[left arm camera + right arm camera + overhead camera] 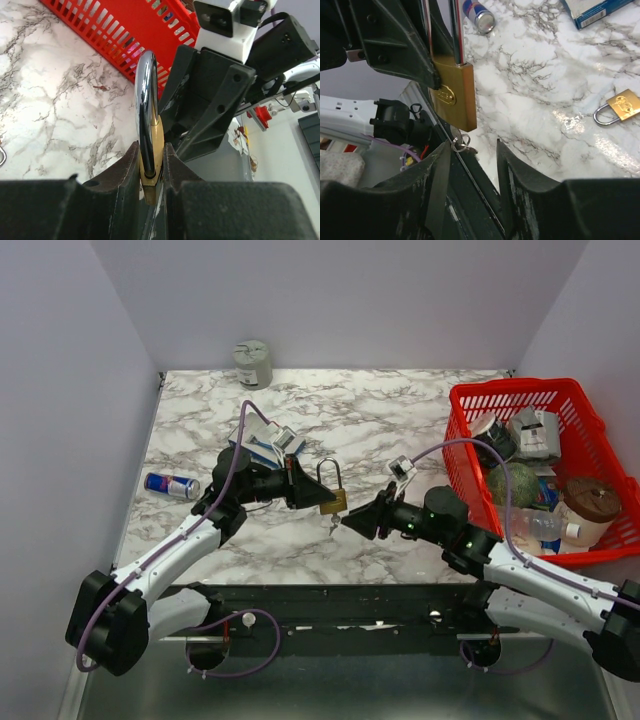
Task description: Unlock with the key
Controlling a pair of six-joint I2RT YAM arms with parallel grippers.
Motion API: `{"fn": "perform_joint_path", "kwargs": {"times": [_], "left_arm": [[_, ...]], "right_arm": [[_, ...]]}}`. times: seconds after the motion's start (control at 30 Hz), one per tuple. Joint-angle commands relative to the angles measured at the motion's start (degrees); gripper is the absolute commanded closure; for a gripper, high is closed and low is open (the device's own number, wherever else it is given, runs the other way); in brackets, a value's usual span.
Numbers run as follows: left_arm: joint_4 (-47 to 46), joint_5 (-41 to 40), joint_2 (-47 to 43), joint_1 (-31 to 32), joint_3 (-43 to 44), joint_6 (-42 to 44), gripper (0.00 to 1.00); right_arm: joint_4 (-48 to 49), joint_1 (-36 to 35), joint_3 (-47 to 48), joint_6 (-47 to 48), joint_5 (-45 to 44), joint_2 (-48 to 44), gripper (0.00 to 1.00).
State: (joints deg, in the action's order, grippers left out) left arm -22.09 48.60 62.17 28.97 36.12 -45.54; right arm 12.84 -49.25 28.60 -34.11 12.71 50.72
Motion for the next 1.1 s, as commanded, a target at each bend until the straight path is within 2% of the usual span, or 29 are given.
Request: {"fn": "perform_joint_path", "kwargs": {"times": [0.0, 0.13, 0.5, 0.9, 1.03, 1.07], "left_arm": [[-8.0, 3.3, -1.5, -0.1, -0.3, -1.7, 1.00], [-8.0, 3.3, -1.4, -0.2, -0.3, -1.7, 1.00], [-7.6, 3.0, -1.0, -0.3, -0.3, -1.2, 1.00], [-7.6, 2.7, -0.8, -0.4, -0.3, -1.0, 1.00], [-7.7, 2.9, -0.8, -0.4, -0.4, -1.0, 1.00], [-7.7, 2.9, -0.9, -0.4, -0.4, -1.0, 1.00]], "right_arm": [[4.4, 0.2, 0.0, 2.0, 3.7, 2.2, 0.53], [8.2, 0.1, -0.9, 1.8, 7.5, 3.9, 0.57], [11.2, 0.0, -1.4, 0.9, 8.6, 5.8, 0.59], [13.4, 0.0, -1.4, -0.5, 10.7, 7.9, 0.83], [14.2, -0.1, -1.8, -1.0, 10.2, 8.0, 0.98], [14.3, -0.1, -1.8, -1.1, 10.2, 8.0, 0.99]]}}
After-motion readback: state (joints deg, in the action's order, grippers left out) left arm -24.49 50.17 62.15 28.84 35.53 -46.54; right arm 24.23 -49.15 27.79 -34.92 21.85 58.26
